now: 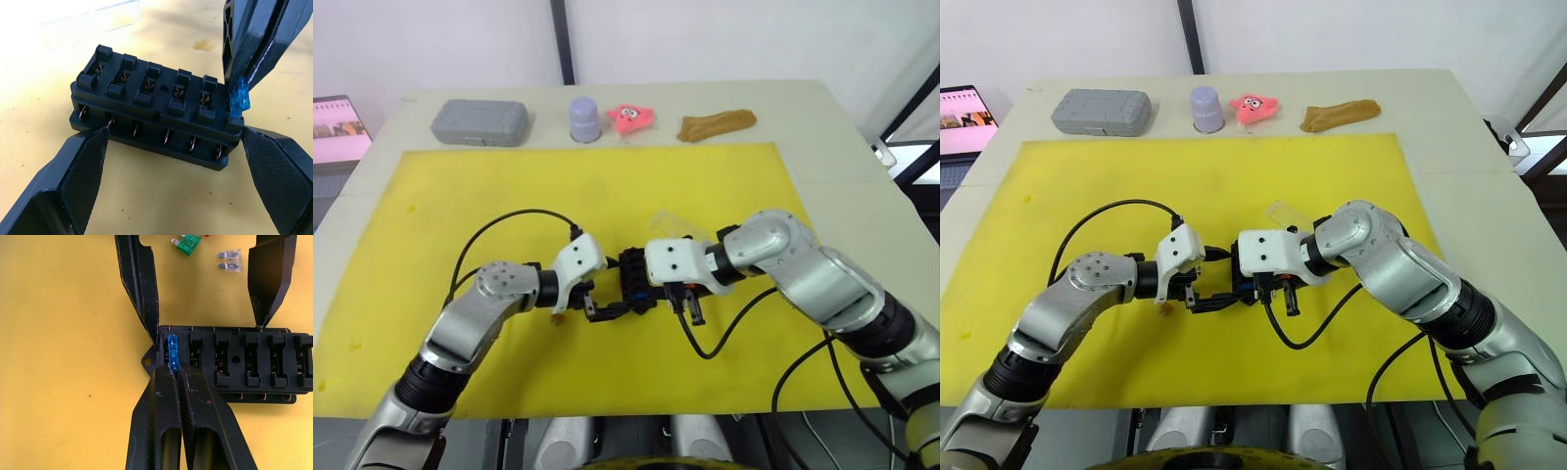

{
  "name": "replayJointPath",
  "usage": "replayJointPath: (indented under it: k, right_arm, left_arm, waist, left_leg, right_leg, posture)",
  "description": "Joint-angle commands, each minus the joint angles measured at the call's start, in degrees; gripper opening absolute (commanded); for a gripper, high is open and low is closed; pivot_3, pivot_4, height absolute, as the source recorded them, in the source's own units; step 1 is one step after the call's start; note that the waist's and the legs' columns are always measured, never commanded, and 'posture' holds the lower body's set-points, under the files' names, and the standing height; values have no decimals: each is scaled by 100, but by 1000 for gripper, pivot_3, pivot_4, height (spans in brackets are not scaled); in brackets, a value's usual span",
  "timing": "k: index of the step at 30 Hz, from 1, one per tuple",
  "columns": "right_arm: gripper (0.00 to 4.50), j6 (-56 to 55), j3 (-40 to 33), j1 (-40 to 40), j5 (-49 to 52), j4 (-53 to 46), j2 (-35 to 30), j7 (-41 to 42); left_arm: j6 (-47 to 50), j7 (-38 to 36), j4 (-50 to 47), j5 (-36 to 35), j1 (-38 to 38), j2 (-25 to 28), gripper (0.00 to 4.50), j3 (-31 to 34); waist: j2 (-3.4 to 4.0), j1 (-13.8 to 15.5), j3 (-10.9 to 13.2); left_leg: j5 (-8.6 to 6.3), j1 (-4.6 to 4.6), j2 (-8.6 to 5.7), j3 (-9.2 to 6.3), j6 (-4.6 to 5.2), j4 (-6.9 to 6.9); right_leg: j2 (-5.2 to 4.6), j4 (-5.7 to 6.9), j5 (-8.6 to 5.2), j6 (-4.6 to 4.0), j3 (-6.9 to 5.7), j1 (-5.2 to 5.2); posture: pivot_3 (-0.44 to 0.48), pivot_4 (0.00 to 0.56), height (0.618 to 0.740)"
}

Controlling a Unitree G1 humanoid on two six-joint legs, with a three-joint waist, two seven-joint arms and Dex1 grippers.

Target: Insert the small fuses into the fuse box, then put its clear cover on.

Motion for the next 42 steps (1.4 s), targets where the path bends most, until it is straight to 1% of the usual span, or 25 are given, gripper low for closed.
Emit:
replayJointPath:
  k: [1,30,42]
  right_arm:
    - [0,-7,18,-61,38,-158,8,-17]
    - [0,273,-42,-249,265,-241,-94,25]
    - [0,216,138,-118,129,-164,-130,-106]
  left_arm:
    - [3,80,-52,-3,-109,-13,4430,47]
    - [61,157,-74,15,-123,-91,4430,-45]
    - [79,189,-108,-9,-84,-96,4430,-20]
  waist:
    - [0,0,0]
    - [0,2,0]
    - [0,-1,0]
  left_leg:
    - [0,0,0,0,0,0]
    - [0,0,0,0,0,0]
    - [0,0,0,0,0,0]
  right_leg:
    - [0,0,0,0,0,0]
    - [0,0,0,0,0,0]
    - [0,0,0,0,0,0]
  posture:
    - [0,150,731]
    - [0,150,731]
    - [0,150,731]
